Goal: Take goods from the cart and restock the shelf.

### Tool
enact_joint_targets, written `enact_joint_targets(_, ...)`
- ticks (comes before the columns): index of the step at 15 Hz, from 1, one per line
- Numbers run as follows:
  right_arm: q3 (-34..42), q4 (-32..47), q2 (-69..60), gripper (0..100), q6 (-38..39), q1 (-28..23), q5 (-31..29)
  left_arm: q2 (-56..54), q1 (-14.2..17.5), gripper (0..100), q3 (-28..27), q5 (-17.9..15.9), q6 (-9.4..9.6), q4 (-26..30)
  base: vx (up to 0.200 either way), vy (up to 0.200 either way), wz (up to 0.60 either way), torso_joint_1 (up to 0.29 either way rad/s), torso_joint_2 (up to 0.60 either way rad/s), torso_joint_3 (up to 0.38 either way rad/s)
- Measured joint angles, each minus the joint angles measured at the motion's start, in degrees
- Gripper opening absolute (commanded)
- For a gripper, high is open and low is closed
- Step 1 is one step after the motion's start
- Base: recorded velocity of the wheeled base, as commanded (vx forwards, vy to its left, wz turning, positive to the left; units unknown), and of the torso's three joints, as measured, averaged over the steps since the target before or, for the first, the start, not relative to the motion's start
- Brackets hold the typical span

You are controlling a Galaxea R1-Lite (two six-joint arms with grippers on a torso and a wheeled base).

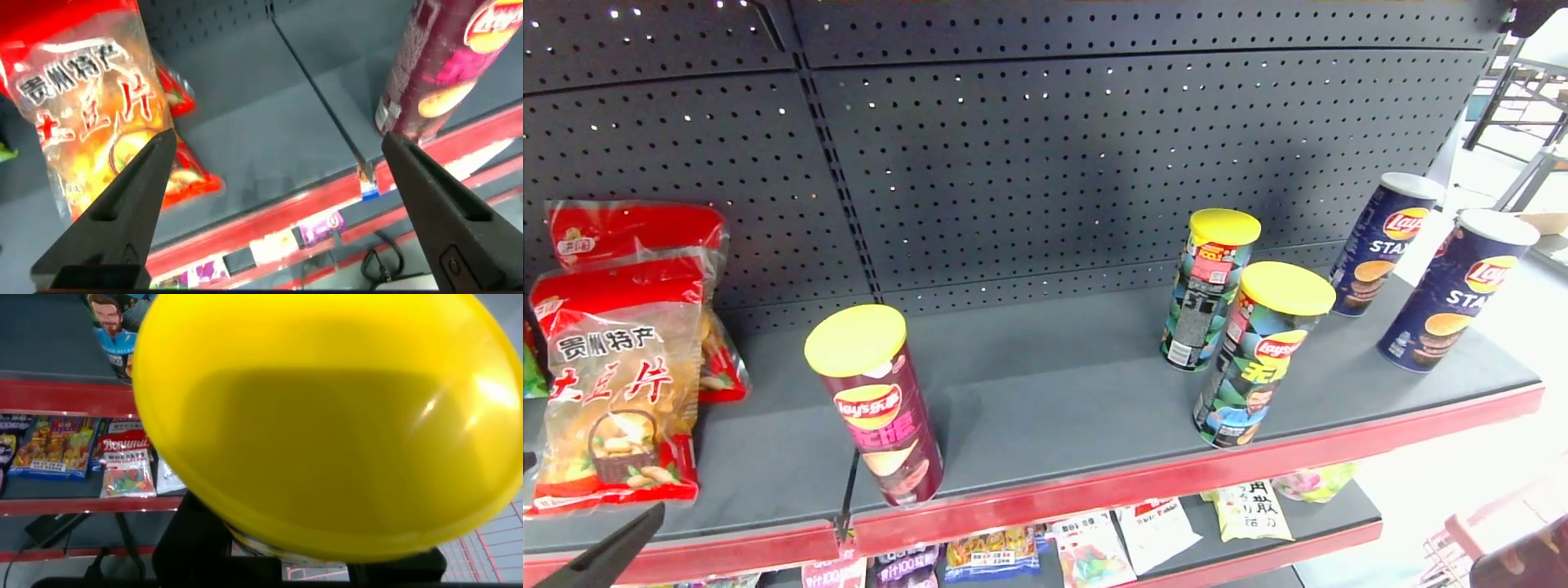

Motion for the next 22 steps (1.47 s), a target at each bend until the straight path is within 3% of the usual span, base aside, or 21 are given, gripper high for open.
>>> enact_joint_targets(4,0.1,0.0,0.0,0,-0.5,-0.1,-0.1,-0.1,0.0,100,0.3,-0.1,0.02,0.0,0.000,0.000,0.00,0.000,0.00,0.000)
enact_joint_targets(12,0.6,0.0,0.3,0,-0.9,-0.1,0.0,-0.6,0.0,100,0.7,-0.1,0.02,0.0,0.000,0.000,0.60,0.007,0.00,0.004)
enact_joint_targets(15,0.6,0.0,0.4,0,-1.1,0.0,0.1,-1.2,0.0,100,0.7,-0.1,0.02,0.0,0.000,0.000,0.00,0.000,0.00,0.000)
enact_joint_targets(18,-1.4,0.0,0.8,0,-1.6,1.3,6.9,-3.7,0.0,100,2.6,-0.3,0.00,0.0,0.000,0.000,0.00,0.000,0.00,0.000)
enact_joint_targets(22,-10.2,-0.4,8.3,0,-3.0,4.7,13.8,-8.7,-0.1,100,6.2,-0.7,-0.13,0.1,0.000,0.000,0.00,0.000,0.00,0.000)
